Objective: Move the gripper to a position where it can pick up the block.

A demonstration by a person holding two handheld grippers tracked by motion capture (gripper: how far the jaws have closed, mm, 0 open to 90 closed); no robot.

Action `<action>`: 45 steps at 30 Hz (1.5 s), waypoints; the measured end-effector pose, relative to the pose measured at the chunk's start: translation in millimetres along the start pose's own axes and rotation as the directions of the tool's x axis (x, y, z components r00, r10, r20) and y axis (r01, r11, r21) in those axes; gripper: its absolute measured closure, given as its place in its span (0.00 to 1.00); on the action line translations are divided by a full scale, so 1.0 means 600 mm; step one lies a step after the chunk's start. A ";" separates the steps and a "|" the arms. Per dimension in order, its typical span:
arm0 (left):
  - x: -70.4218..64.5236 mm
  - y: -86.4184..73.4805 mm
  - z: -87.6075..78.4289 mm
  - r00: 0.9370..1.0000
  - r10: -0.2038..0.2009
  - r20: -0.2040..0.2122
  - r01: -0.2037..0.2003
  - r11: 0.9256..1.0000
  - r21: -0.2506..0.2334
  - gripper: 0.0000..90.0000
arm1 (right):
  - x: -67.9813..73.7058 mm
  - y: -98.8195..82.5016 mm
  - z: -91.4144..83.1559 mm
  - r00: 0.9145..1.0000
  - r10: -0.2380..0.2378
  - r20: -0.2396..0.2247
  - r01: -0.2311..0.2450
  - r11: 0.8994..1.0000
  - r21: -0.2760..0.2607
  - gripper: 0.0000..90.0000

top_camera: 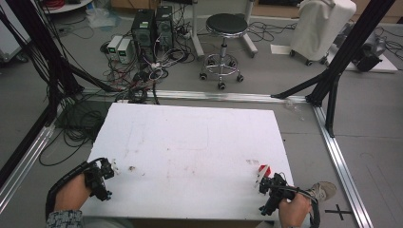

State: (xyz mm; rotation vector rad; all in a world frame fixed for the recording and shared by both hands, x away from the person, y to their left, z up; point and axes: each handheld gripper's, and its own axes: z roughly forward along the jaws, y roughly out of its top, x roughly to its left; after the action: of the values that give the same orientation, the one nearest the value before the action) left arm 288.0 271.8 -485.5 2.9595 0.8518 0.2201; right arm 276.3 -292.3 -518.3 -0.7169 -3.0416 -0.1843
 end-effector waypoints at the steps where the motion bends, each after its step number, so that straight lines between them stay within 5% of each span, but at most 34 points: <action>1: 0.000 0.000 0.000 1.000 -0.001 0.003 0.001 1.000 -0.002 0.24 | 0.000 0.000 0.000 1.000 0.000 -0.002 0.000 1.000 0.002 0.03; 30: 0.000 -0.001 -0.002 1.000 0.000 0.001 0.000 1.000 -0.023 0.24 | -0.021 -0.025 -0.014 1.000 0.004 -0.005 -0.004 1.000 -0.018 0.03; 45: -0.001 0.003 -0.001 1.000 0.009 0.000 -0.009 1.000 -0.028 0.24 | -0.071 -0.068 -0.026 0.996 -0.089 0.000 0.089 0.996 -0.013 0.03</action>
State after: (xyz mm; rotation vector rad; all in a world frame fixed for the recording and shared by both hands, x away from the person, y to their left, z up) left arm 288.2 270.1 -484.8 2.9381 0.8282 0.2302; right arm 295.8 -349.5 -509.2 -0.5828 -3.0763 -0.2058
